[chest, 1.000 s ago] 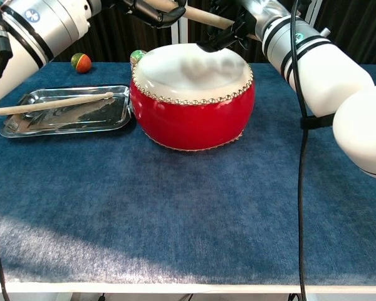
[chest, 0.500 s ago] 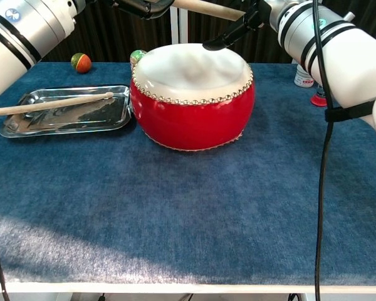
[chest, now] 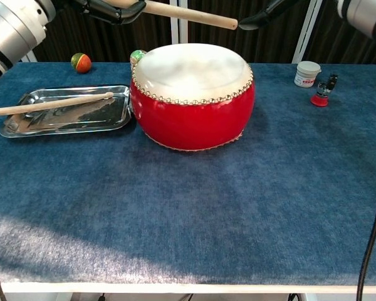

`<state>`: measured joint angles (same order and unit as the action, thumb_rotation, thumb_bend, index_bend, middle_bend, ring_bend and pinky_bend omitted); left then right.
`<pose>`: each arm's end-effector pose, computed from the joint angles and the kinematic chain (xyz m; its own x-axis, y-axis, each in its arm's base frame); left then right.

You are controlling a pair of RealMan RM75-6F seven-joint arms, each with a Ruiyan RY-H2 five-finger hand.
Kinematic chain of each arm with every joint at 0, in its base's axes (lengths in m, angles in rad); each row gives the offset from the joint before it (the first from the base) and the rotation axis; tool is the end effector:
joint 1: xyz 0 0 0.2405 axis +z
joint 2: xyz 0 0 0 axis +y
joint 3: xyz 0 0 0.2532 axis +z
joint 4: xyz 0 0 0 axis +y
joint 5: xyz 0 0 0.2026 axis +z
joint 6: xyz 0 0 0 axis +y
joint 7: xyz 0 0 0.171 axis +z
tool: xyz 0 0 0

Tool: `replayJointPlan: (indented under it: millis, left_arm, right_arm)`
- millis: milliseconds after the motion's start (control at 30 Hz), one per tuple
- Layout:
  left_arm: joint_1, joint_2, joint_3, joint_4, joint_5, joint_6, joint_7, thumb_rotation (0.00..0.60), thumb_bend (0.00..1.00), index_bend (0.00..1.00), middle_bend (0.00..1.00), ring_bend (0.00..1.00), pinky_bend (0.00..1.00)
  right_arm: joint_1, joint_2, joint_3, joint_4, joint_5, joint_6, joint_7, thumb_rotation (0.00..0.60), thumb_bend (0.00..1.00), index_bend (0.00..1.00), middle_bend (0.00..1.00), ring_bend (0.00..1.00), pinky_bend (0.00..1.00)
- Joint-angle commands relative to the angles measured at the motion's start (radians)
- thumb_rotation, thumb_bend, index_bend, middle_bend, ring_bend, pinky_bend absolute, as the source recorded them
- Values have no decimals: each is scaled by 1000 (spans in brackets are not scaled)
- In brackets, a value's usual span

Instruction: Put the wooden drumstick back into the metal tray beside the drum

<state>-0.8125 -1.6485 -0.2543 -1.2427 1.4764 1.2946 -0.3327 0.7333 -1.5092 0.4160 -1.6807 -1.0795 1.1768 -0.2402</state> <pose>-0.0717 0.3907 0.0317 -0.0983 0.0655 0.9930 0.7979 -0.5911 0.1180 -0.0702 -0.3841 0.0641 0.0255 -0.0331 0.9991 -0.9465 -0.3225 0.0134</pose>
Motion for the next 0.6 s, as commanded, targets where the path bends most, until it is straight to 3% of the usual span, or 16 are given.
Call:
replayJointPlan:
  millis: [33, 300, 600]
  left_arm:
    - [45, 41, 10, -15, -21, 8, -89, 600, 487, 710, 768, 718, 672]
    - [156, 138, 44, 41, -68, 2, -282, 600, 494, 709, 765, 716, 668]
    - [249, 173, 108, 225, -94, -82, -501, 600, 510, 712, 766, 711, 661]
  right_arm:
    - [-63, 78, -20, -71, -43, 45, 35, 600, 26, 0, 0, 0, 101]
    - [-246, 227, -86, -133, -140, 164, 238, 600, 26, 0, 0, 0, 101]
    - [-395, 318, -142, -114, -209, 266, 425, 600, 26, 0, 5, 0, 101]
